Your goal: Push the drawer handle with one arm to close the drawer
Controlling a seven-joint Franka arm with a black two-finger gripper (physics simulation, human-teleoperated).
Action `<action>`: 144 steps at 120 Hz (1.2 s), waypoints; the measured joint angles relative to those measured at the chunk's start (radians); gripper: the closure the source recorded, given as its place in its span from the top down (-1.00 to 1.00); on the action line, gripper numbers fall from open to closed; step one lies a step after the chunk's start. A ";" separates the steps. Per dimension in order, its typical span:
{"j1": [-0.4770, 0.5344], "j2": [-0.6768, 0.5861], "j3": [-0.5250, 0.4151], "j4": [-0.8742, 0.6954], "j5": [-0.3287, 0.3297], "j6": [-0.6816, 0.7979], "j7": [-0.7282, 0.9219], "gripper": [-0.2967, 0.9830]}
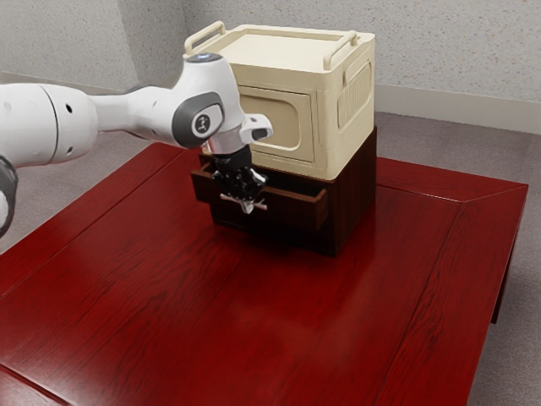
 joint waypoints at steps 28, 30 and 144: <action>-0.021 0.033 0.039 0.037 0.002 0.008 0.007 -0.69; -0.022 0.035 0.041 0.040 0.003 0.009 0.008 -0.69; -0.050 0.097 0.075 0.111 0.024 0.112 0.136 -0.69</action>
